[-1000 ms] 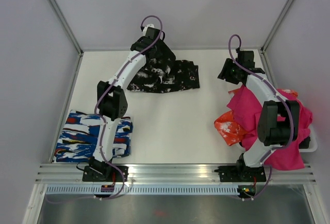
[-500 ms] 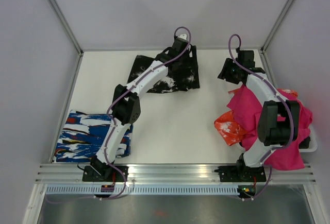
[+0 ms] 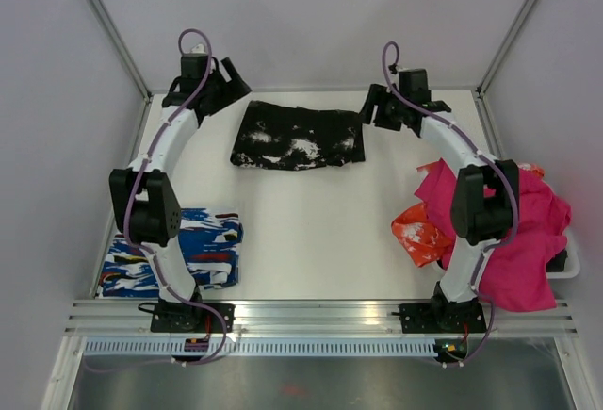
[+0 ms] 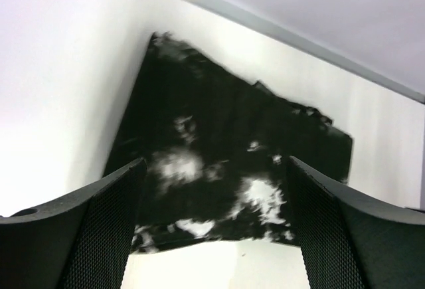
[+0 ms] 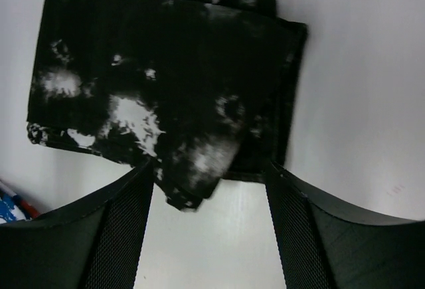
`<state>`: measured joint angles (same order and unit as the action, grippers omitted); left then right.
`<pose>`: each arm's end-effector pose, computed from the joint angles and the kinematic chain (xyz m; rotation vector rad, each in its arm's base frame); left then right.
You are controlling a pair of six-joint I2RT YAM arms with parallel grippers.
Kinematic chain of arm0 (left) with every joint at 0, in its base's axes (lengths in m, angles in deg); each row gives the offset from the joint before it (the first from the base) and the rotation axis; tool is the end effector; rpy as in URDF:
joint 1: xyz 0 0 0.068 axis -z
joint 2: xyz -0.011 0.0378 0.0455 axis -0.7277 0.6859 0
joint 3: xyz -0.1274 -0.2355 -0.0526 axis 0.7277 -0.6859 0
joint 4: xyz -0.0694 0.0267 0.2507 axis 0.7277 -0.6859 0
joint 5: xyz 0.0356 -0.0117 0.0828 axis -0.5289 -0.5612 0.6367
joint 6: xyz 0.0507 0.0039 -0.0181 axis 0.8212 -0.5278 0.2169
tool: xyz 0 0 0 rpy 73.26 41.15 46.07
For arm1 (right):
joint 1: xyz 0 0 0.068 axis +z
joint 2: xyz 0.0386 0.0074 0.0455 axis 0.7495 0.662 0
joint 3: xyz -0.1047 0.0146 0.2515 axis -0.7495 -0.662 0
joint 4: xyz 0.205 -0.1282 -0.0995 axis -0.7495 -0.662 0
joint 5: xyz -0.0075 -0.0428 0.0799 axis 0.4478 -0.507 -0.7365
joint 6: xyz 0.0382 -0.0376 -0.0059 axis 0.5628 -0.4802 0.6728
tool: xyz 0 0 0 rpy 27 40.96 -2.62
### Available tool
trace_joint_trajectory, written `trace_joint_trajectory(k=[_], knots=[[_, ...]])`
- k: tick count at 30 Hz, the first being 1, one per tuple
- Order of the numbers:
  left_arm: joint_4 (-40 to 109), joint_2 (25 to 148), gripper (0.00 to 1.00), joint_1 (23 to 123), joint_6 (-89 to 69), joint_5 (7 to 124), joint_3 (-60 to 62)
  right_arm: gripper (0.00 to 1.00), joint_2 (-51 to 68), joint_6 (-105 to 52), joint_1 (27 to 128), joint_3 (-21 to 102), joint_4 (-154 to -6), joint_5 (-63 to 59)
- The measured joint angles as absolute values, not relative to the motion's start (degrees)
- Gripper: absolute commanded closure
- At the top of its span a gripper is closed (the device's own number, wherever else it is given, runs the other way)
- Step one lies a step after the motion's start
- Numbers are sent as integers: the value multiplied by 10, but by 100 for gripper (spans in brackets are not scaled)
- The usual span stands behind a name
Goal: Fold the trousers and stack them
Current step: Fold the trousers
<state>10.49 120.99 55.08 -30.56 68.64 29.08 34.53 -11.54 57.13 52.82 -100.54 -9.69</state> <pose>0.4481 -0.0693 0.3258 -0.3922 2.1157 -0.5112 0.4248 0.0737 0.2753 0.1113 2.2975 0.5847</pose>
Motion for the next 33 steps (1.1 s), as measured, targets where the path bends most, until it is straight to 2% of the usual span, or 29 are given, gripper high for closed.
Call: trace_joint_trajectory(k=[1,2,8,14,17,20,24,27,33], knots=[[109,1196,11,535,-303,682,268,21,360,-112,585,545,-1005,-97],[113,1185,11,524,-299,674,244,20,380,-104,604,563,-1003,-92],[104,1173,10,491,-268,620,154,20,439,-60,648,573,-1015,-63],[92,1178,10,440,-240,583,142,21,461,-33,636,562,-1015,-46],[92,1181,10,416,-232,571,142,28,466,-25,640,561,-1012,-44],[92,1190,10,407,-226,564,142,43,472,-14,652,561,-1007,-44],[91,1209,10,407,-223,550,142,84,488,-9,666,566,-1001,-41],[87,1217,10,407,-222,541,142,94,501,-14,667,587,-1018,-34],[86,1218,11,407,-222,523,142,99,505,-75,670,671,-1080,-1]])
